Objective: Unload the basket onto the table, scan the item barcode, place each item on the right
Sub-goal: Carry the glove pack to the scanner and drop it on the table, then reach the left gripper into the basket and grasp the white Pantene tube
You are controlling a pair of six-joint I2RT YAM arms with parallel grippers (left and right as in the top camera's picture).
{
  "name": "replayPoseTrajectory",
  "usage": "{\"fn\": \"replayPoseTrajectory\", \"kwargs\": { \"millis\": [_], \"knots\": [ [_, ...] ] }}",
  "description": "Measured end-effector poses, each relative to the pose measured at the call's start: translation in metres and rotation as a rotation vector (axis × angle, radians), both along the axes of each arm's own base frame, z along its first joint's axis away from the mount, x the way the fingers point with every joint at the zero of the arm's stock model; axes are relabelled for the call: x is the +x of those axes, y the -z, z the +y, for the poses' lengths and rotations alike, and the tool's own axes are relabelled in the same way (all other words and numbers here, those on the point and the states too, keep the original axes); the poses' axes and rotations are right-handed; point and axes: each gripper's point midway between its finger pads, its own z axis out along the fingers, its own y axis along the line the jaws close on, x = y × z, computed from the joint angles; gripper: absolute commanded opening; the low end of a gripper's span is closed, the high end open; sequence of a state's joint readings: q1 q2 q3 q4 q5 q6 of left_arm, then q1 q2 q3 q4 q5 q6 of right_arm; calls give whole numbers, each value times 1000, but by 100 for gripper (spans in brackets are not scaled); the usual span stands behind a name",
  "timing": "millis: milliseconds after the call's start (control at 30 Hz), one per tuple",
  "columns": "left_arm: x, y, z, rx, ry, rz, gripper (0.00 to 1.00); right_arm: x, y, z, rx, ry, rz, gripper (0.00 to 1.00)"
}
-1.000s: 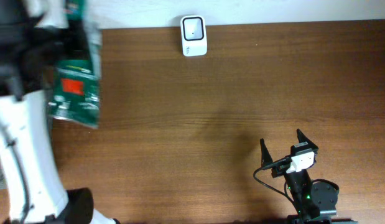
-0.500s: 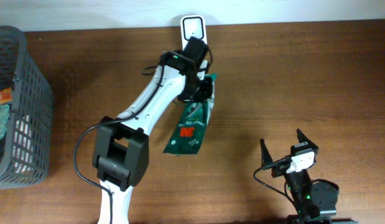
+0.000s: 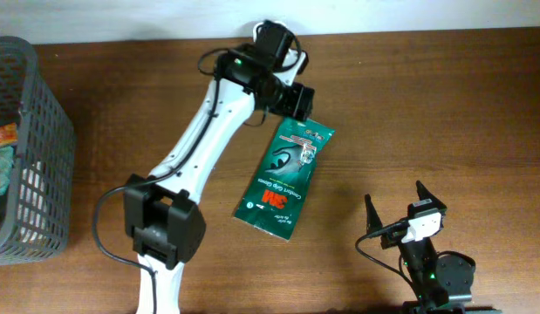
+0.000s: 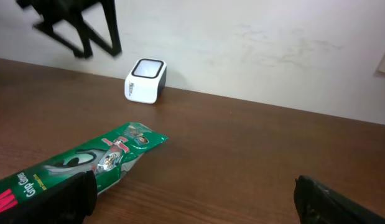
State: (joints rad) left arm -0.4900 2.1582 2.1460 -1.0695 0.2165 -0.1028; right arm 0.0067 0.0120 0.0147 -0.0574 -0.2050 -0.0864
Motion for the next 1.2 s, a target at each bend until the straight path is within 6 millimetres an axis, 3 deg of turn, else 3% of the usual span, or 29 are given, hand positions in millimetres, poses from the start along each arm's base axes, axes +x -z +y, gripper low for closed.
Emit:
{"fn": "replayPoseTrajectory", "kwargs": {
  "millis": [67, 133, 233, 333, 400, 500, 567, 667, 767, 833, 867, 967, 1067, 1133, 1200],
  "knots": [
    [6, -20, 13, 18, -9, -49, 89, 0, 0, 0, 0, 0, 0, 98],
    [12, -52, 36, 27, -33, -120, 89, 0, 0, 0, 1, 0, 0, 98],
    [19, -94, 86, 28, -115, -191, 86, 0, 0, 0, 0, 0, 0, 98],
    [23, -134, 160, 26, -261, -253, 86, 0, 0, 0, 0, 0, 0, 98],
    [16, -166, 222, 33, -390, -311, 84, 0, 0, 0, 0, 0, 0, 98],
    [-18, -203, 317, 58, -612, -357, 80, 0, 0, 0, 0, 0, 0, 98],
    [-48, -211, 393, 71, -837, -342, 79, 0, 0, 0, 0, 0, 0, 98],
    [-86, -204, 474, 73, -1102, -295, 89, 0, 0, 0, 0, 0, 0, 98],
    [-123, -183, 539, 83, -1341, -236, 88, 0, 0, 0, 0, 0, 0, 98],
    [-133, -156, 567, 93, -1421, -189, 87, 0, 0, 0, 0, 0, 0, 98],
    [-137, -130, 581, 100, -1448, -142, 86, 0, 0, 0, 0, 0, 0, 99],
    [-130, -72, 599, 137, -1413, -84, 85, 0, 0, 0, 0, 0, 0, 98],
    [-131, -7, 597, 171, -1317, 45, 84, 0, 0, 0, 0, 0, 0, 98],
    [-130, 32, 598, 187, -1247, 131, 72, 0, 0, 0, 1, 0, 0, 98],
    [-130, 53, 599, 194, -1205, 176, 68, 0, 0, 0, 0, 0, 0, 98]
  ]
}}
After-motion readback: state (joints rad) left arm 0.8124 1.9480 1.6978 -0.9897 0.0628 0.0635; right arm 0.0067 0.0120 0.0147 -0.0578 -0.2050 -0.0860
